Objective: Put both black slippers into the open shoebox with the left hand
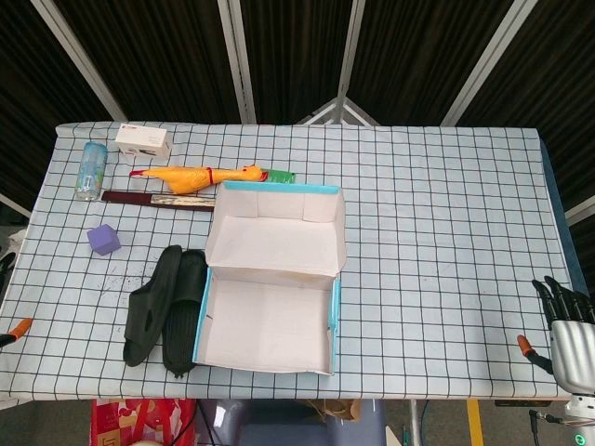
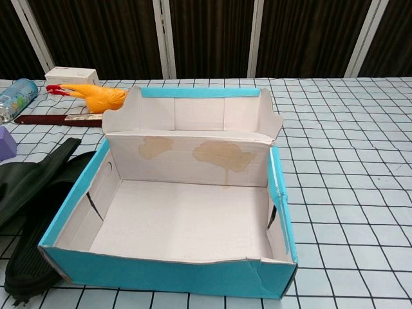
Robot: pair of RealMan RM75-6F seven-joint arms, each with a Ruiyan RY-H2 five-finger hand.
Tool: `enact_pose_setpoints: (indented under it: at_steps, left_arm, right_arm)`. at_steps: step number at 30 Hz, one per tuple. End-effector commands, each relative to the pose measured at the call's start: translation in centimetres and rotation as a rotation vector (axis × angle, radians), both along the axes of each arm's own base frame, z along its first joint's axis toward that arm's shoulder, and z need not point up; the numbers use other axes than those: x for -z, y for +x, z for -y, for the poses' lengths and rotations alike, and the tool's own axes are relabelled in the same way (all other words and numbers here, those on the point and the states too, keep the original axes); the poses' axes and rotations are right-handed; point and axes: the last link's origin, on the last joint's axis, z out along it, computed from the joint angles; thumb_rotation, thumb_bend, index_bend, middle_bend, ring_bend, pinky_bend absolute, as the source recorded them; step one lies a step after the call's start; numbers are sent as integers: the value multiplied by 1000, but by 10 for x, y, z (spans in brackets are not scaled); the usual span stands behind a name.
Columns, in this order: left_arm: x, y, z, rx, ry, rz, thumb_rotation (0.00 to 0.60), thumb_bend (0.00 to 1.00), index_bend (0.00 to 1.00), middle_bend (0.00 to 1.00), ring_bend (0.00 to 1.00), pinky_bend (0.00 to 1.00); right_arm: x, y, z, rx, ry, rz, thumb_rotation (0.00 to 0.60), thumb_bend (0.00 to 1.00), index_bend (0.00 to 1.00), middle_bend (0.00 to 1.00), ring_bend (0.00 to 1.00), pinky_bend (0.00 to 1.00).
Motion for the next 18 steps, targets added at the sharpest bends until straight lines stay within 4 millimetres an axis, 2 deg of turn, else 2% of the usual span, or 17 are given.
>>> enact_pose_setpoints:
  at_steps: [1, 18]
  left_arm:
    - [0, 0, 1, 0, 2, 0, 600, 196, 28, 15, 34, 147]
    - [5, 1, -2, -3, -29, 1, 600, 195, 28, 15, 34, 147]
  right_arm:
    - [0, 0, 0, 0, 1, 0, 600, 254, 138, 118, 167, 137]
    - [-1, 0, -2, 9, -1, 0, 600, 254, 138, 118, 167, 137]
